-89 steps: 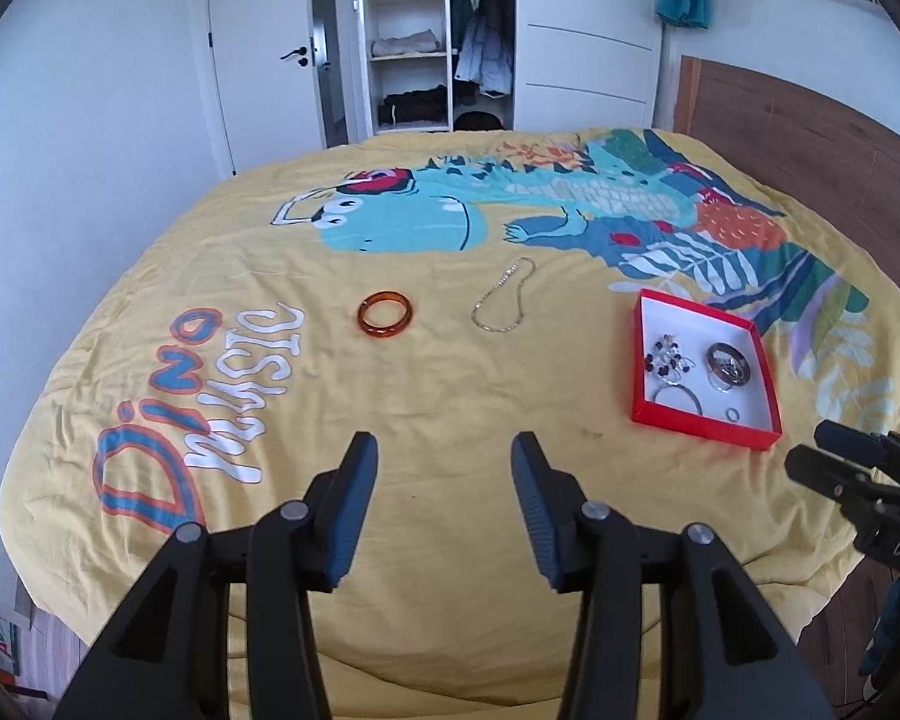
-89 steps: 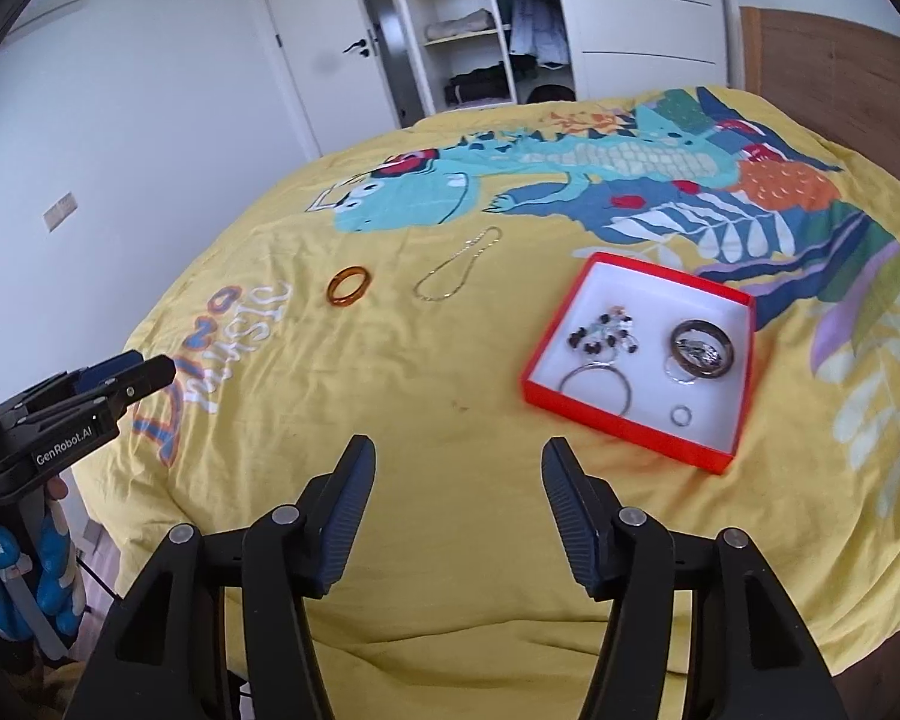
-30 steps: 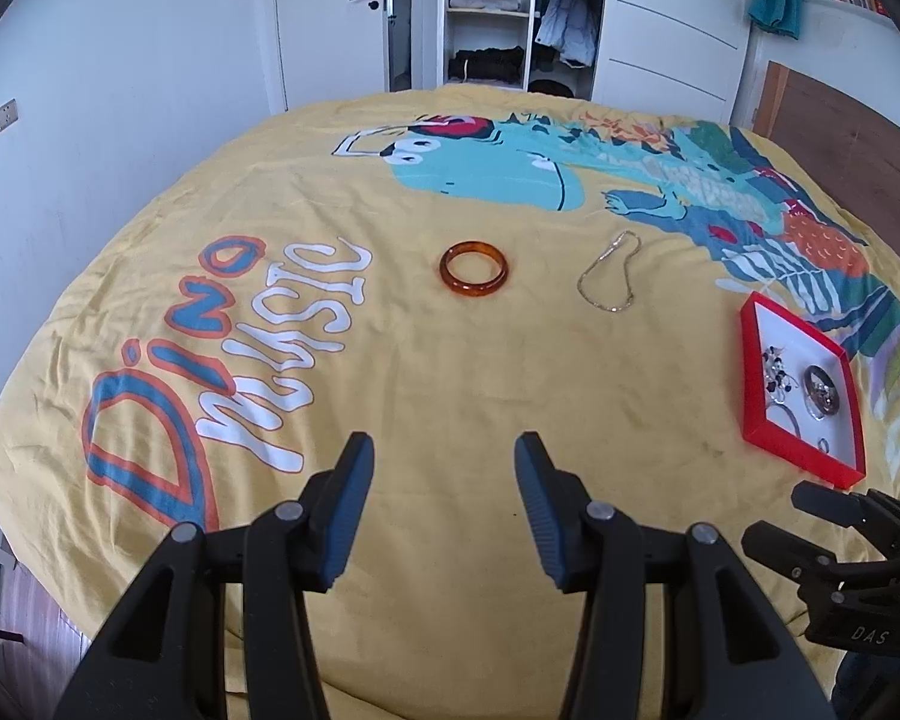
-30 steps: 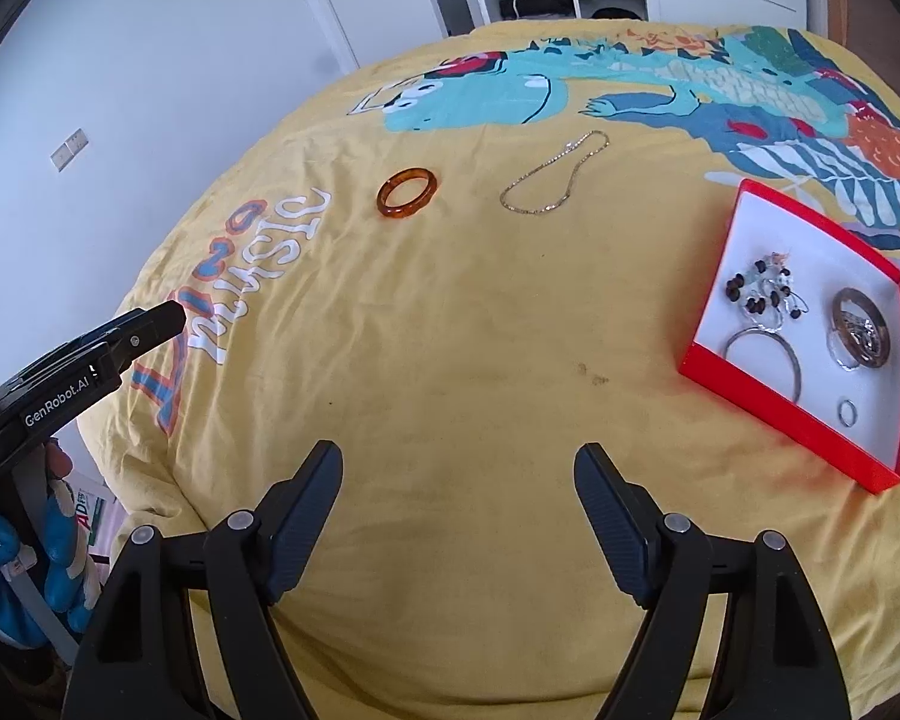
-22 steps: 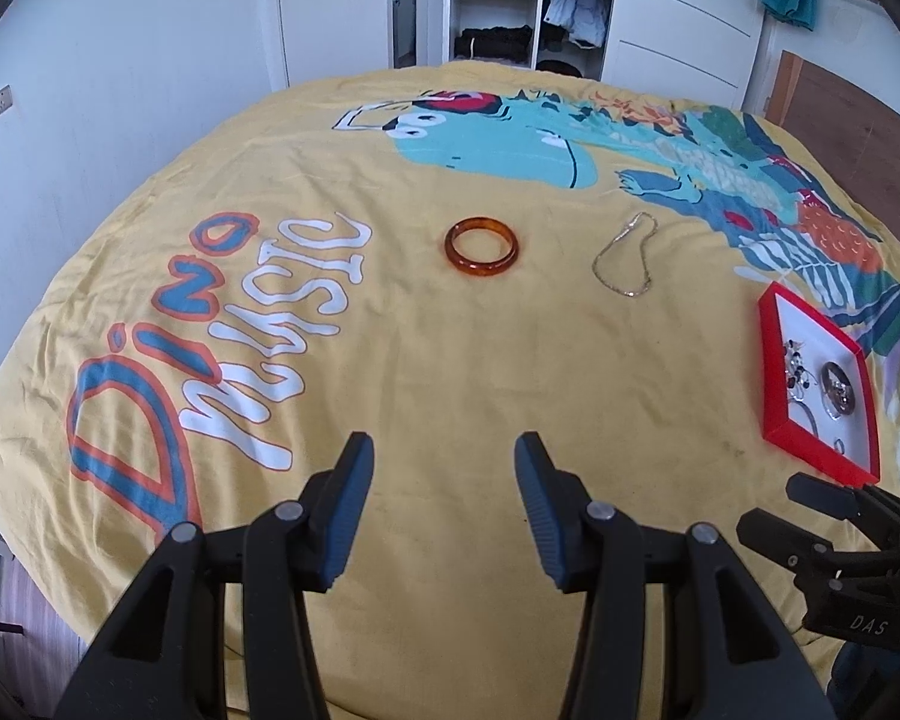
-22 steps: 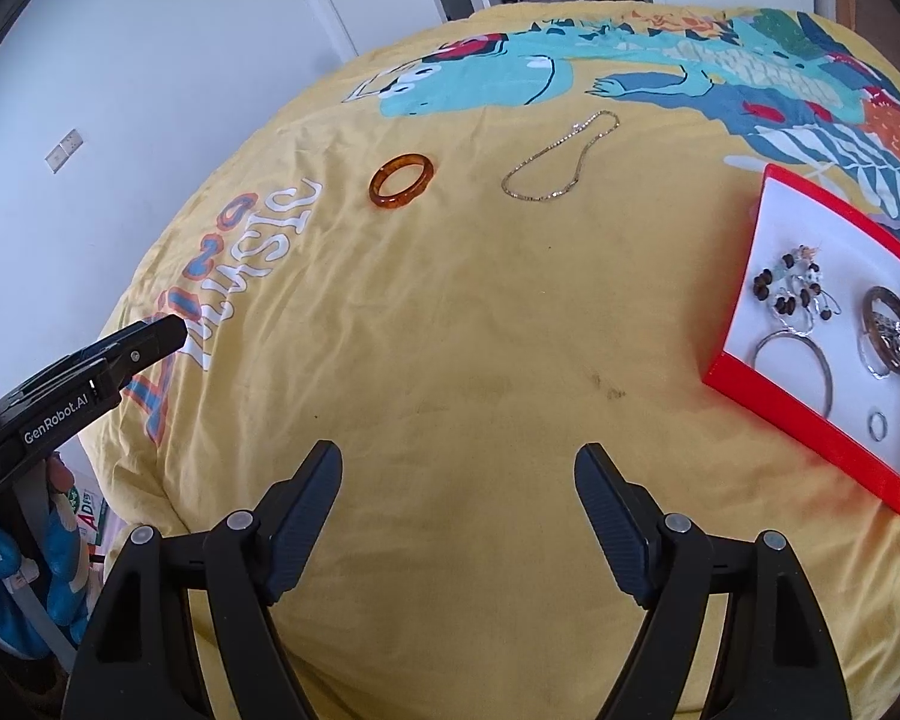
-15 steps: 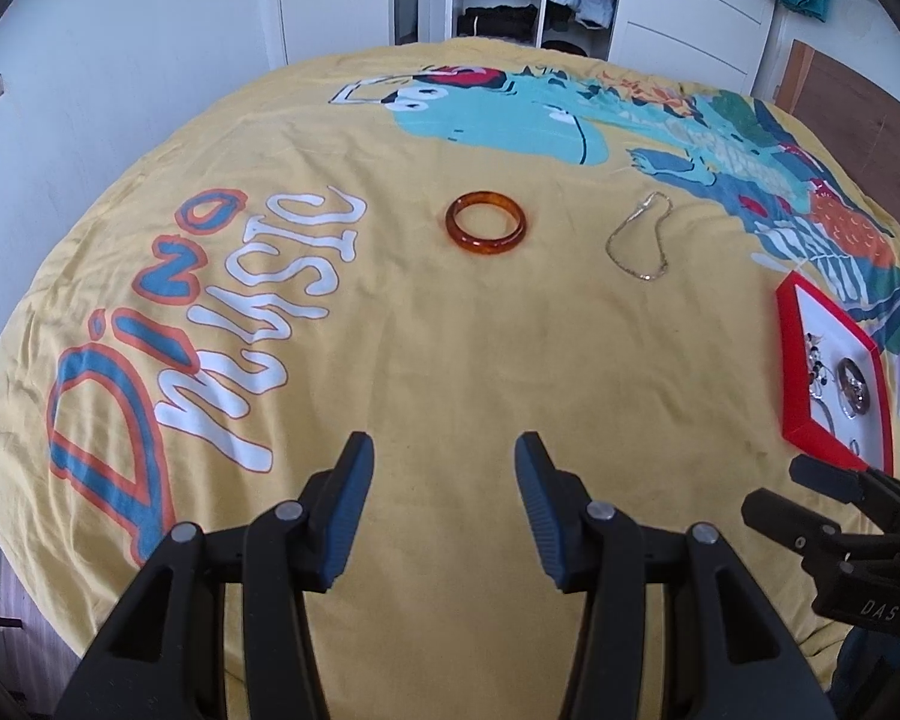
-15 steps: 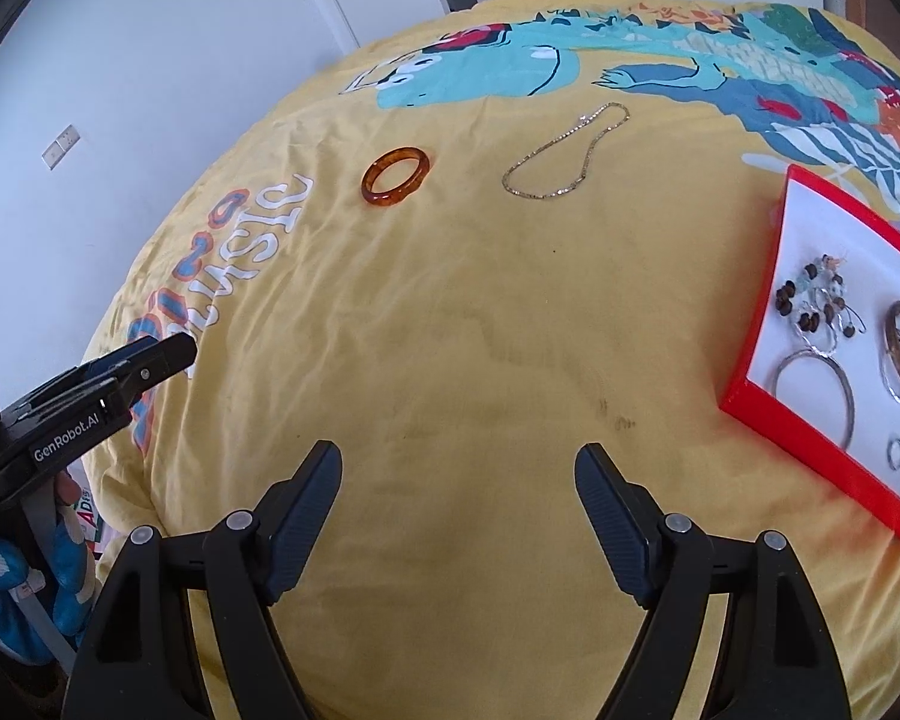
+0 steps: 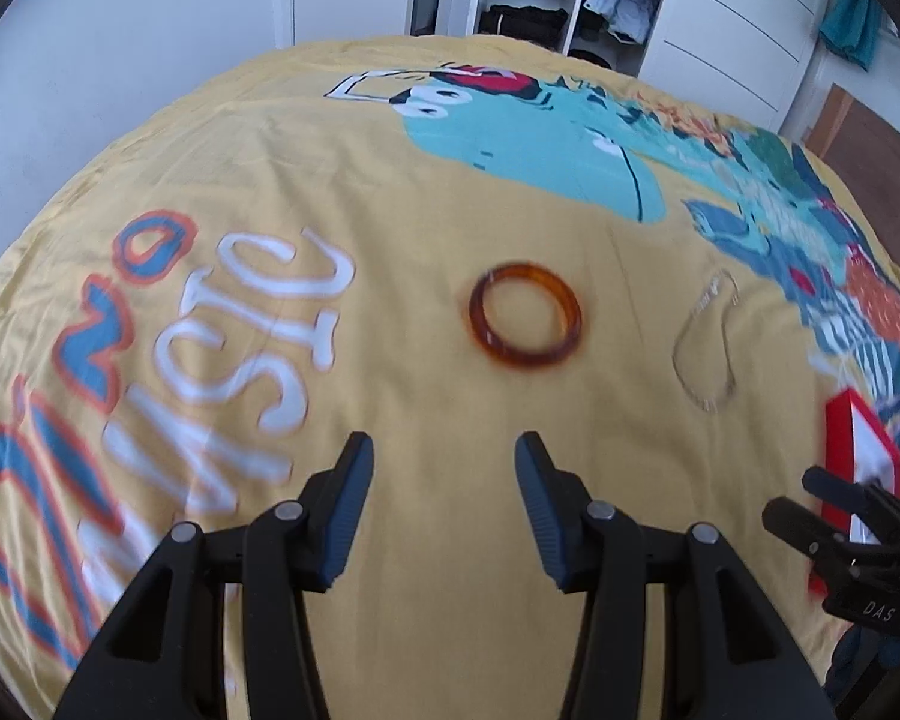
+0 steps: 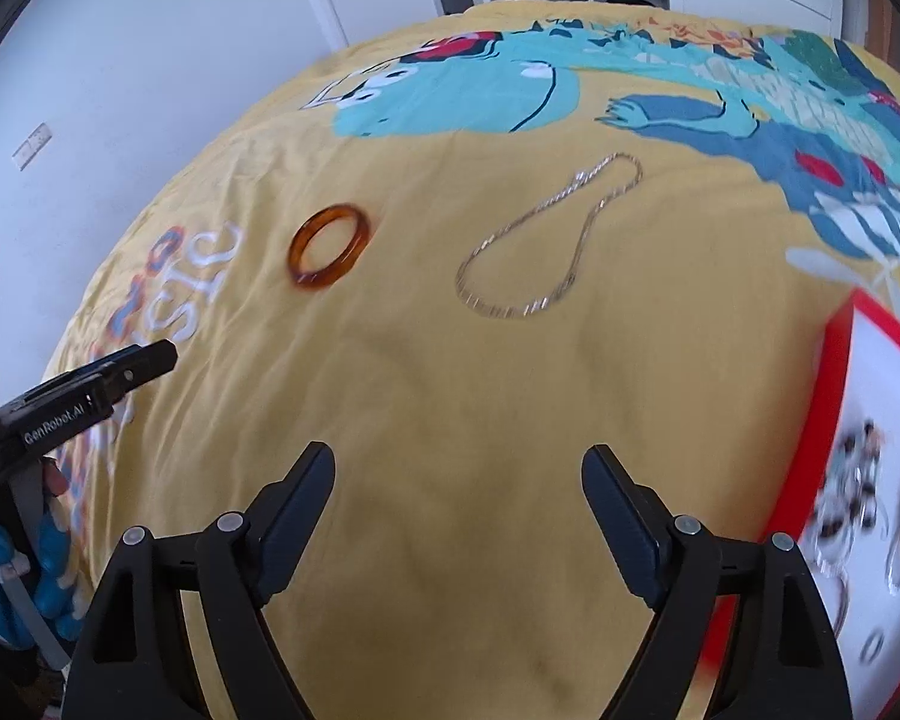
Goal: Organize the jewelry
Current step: 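Move both tools toward the orange amber bangle and silver chain necklace, then grasp the orange amber bangle with the left tool while the right tool grasps the chain necklace, then carry the amber bangle and necklace over the red box with both tools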
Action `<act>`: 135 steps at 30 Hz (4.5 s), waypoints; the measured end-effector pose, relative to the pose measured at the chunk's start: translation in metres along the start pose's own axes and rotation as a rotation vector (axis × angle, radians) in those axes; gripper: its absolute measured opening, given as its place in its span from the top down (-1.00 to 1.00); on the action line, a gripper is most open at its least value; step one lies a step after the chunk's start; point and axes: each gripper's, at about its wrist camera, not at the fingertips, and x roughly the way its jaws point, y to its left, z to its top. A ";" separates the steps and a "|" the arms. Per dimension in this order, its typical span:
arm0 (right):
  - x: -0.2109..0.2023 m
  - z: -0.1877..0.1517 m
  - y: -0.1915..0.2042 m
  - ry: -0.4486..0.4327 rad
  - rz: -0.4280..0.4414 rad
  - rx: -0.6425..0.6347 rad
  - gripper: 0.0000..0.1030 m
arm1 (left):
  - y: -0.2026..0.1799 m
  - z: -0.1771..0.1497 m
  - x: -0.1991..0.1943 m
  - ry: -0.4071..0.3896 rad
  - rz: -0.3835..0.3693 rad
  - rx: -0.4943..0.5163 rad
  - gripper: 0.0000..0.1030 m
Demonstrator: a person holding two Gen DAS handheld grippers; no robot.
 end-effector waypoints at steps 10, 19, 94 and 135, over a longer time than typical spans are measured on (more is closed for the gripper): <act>0.055 0.061 -0.045 -0.027 -0.028 0.166 -0.77 | -0.002 0.054 0.082 0.062 -0.049 -0.010 0.08; 0.098 0.093 -0.055 -0.032 -0.009 0.221 -0.80 | -0.003 0.059 0.122 0.082 -0.044 0.014 0.08; -0.260 -0.123 0.010 -0.430 0.113 0.156 0.96 | -0.068 -0.096 -0.197 -0.159 -0.091 0.160 0.82; -0.155 -0.109 -0.228 -0.296 -0.063 0.363 0.95 | -0.341 -0.105 -0.024 0.082 -0.185 0.504 0.81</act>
